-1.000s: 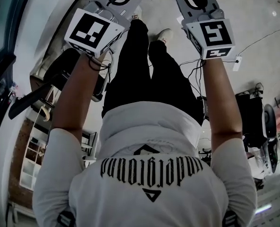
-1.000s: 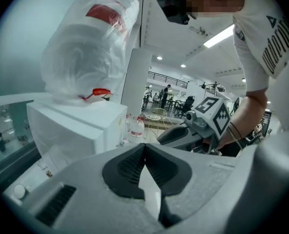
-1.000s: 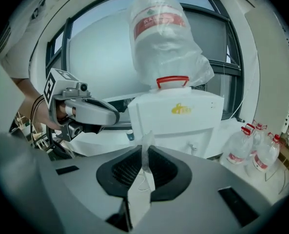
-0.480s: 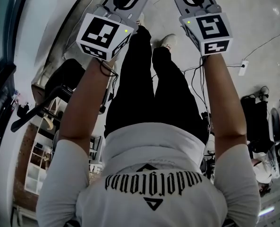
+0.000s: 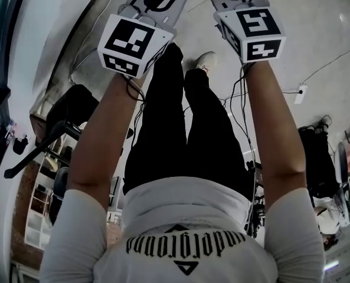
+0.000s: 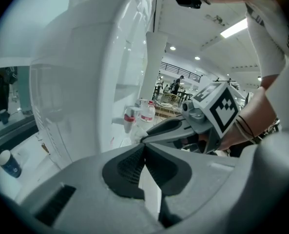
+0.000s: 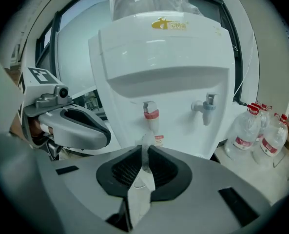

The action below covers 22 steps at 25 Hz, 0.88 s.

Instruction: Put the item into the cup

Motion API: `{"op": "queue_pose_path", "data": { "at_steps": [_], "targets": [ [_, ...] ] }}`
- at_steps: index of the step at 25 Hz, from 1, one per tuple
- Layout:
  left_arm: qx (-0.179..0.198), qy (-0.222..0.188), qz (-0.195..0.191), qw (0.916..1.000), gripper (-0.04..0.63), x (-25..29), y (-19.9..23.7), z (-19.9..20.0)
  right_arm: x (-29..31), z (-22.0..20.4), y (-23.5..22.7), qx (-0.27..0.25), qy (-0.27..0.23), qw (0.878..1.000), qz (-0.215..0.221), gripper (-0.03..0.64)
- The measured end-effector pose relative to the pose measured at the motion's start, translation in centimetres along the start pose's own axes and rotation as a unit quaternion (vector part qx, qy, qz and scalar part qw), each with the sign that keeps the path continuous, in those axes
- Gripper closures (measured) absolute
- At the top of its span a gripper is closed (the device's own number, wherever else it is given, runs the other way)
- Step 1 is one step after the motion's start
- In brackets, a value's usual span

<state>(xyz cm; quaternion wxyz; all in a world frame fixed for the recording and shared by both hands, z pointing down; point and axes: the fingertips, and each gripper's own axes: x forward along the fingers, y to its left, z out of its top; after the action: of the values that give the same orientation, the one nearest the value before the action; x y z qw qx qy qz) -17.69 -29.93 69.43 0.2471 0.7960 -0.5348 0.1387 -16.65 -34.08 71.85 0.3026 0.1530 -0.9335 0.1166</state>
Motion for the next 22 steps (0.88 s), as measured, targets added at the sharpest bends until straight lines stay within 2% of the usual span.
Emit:
{"op": "queue_pose_path", "data": {
  "at_steps": [8, 22],
  "targets": [
    [-0.007, 0.007, 0.014, 0.9998, 0.580, 1.4, 1.4, -2.0, 3.5, -2.3, -0.9, 0.004, 0.016, 1.000, -0.006, 0.566],
    [-0.001, 0.016, 0.010, 0.9998, 0.580, 2.0, 1.4, -3.2, 6.1, -2.7, -1.0, 0.005, 0.016, 1.000, -0.006, 0.566]
  ]
}}
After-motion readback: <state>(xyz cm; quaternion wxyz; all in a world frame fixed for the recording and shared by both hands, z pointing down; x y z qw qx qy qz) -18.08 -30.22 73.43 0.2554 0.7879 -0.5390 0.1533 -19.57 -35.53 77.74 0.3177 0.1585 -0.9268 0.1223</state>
